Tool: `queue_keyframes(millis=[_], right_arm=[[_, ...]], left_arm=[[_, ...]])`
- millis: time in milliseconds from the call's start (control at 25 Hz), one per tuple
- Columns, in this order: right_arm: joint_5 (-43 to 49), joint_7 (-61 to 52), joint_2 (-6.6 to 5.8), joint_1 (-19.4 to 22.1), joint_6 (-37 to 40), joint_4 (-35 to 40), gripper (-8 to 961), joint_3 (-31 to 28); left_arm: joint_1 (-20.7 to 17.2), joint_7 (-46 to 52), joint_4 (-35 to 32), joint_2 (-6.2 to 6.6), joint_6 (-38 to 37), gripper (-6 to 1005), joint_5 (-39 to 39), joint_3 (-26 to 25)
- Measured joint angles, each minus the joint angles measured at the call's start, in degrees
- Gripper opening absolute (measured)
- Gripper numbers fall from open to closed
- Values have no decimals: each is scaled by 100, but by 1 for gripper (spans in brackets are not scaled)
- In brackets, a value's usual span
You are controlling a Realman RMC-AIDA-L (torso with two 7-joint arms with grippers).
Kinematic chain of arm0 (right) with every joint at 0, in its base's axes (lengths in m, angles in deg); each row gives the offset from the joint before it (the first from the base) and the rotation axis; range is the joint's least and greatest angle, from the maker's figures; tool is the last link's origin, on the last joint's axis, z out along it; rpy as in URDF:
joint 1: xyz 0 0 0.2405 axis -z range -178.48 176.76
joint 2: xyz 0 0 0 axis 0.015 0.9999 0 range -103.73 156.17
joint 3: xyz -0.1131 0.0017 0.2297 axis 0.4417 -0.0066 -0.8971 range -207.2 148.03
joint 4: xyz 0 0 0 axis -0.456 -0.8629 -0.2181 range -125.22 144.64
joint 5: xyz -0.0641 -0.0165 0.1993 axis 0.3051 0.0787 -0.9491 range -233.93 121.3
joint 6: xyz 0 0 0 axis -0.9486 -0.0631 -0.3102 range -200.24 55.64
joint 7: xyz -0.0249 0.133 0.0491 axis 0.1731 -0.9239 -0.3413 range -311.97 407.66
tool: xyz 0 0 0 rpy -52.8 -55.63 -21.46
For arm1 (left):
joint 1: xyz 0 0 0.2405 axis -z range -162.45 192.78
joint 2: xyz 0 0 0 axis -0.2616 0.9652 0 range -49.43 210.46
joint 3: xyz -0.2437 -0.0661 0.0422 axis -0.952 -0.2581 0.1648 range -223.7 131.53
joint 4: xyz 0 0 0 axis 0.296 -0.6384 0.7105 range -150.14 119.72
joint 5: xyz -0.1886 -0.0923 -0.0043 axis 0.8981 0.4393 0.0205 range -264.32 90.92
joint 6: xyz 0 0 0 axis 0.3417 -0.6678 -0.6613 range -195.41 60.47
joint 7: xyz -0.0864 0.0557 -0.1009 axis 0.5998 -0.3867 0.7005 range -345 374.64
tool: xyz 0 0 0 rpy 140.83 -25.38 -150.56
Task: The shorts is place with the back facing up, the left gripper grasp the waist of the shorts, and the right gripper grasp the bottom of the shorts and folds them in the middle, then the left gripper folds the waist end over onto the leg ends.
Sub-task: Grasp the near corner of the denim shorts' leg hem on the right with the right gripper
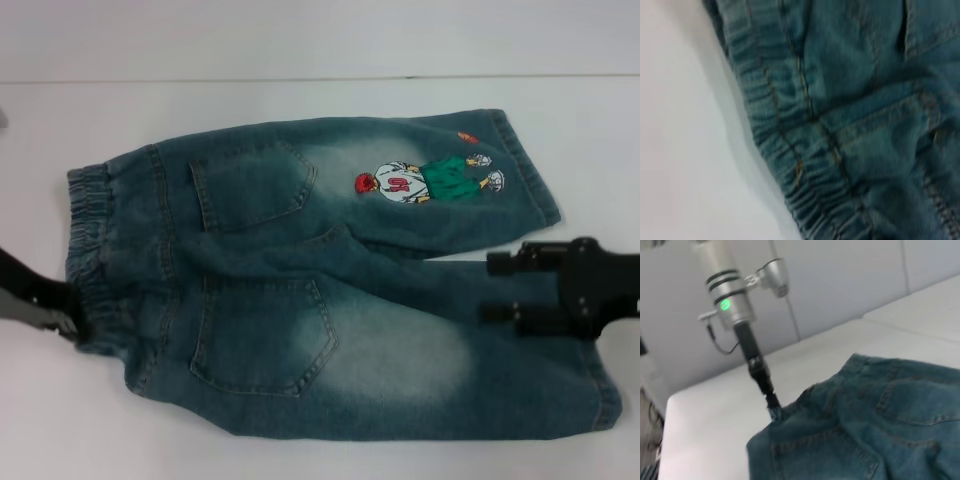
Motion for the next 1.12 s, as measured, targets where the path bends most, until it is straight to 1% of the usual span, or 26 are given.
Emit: queue_keyframes(millis=[40, 120, 280, 360, 440, 480, 520, 560, 640, 800, 1000, 1120], right_arm=[[-30, -172, -23, -18, 9, 14, 725, -40], [-96, -628, -120, -72, 74, 52, 725, -62], [-86, -1503, -381, -197, 451, 194, 725, 32], [18, -1773, -545, -214, 727, 298, 725, 151], [157, -1869, -690, -216, 946, 345, 725, 231], [256, -1901, -785, -209, 1036, 358, 725, 256], [363, -1909, -848, -190, 1071, 361, 726, 264], [507, -1902, -902, -164, 1079, 367, 726, 282], [795, -1850, -947, -126, 1081, 387, 726, 305], [1445, -1734, -950, -113, 1084, 400, 726, 328], [1962, -1725, -951, -120, 1088, 402, 725, 375], [2313, -1714, -956, -173, 1091, 404, 725, 377]], left_arm=[[-1, -3, -55, 2, -11, 32, 3, -12], [10, -2, -203, 29, -43, 32, 21, -35], [75, -9, -241, 81, -81, 31, 26, -44], [91, -15, -248, 104, -72, 31, 28, -44], [94, -17, -251, 118, -56, 30, 28, -46], [94, -19, -249, 170, -11, 30, 27, -64], [94, -21, -247, 210, 11, 30, 28, -83], [94, -22, -248, 218, 15, 30, 29, -86], [90, -26, -250, 252, 46, 29, 27, -99], [104, -27, -254, 292, 91, 29, 29, -106], [174, -27, -252, 291, 110, 28, 18, -104], [216, -27, -236, 269, 142, 28, 20, -70]])
